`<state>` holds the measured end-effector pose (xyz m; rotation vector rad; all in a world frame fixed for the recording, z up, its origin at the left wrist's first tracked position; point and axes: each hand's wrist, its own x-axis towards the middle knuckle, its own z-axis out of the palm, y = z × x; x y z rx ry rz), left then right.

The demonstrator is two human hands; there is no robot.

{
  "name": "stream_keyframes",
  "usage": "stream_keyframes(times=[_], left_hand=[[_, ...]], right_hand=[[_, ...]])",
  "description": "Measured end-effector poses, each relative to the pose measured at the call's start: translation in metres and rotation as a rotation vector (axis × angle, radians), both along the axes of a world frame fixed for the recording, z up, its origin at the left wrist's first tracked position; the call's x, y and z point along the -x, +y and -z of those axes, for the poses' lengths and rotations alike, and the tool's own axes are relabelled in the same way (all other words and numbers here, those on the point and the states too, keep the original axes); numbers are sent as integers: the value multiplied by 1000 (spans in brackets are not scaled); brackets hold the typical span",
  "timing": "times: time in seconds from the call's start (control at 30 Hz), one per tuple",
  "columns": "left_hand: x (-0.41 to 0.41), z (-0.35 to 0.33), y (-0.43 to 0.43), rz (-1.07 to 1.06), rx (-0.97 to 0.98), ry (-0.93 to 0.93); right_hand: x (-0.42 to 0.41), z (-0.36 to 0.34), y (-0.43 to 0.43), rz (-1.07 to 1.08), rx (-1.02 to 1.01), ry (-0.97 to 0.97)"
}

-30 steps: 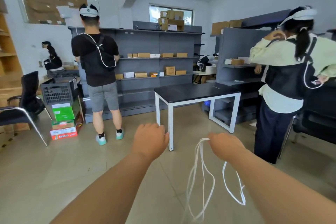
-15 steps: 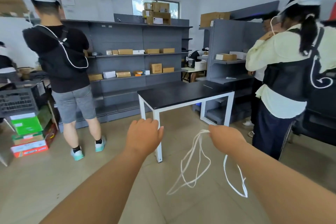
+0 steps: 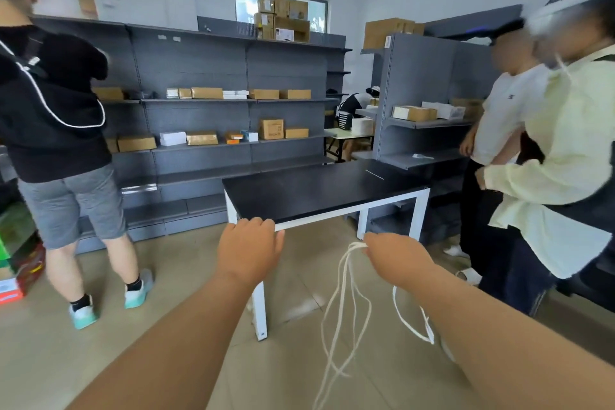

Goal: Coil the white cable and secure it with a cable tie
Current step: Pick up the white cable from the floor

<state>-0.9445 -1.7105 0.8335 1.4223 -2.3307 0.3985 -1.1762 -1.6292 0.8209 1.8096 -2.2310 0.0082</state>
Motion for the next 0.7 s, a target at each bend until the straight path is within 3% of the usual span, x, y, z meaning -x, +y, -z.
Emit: stream_keyframes(times=[0.37,0.7], left_hand=[[86,23,-153,-32,-39,-11],[156,6,-353,-9,63,-52]], right_hand=[[92,5,-145,60,31,-64],[158,-25,-339,16,114,-59]])
